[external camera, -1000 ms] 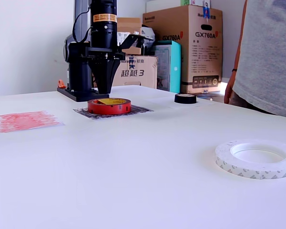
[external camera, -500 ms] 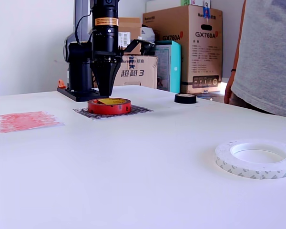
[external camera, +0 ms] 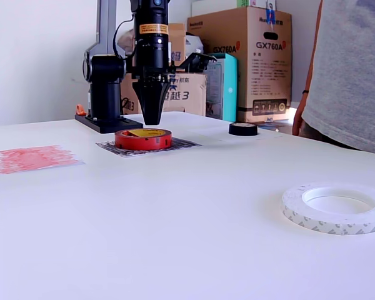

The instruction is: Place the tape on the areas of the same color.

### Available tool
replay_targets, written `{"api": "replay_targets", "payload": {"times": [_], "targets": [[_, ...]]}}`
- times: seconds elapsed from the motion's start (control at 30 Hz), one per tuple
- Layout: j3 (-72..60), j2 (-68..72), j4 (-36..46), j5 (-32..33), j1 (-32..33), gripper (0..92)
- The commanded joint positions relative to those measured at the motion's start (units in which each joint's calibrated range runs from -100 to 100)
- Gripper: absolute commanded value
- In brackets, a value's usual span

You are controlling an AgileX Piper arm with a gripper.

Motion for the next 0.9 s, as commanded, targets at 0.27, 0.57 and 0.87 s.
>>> {"api": "replay_targets", "payload": {"times": [0.27,0.57,0.87], "targets": [[2.06,-0.46,-0.16,-0.13,-0.19,0.0],[1.33,-0.46,-0.41,0.28,-0.43,19.3],[1.33,-0.46,-0.41,0.12,-0.67,50.9]]}}
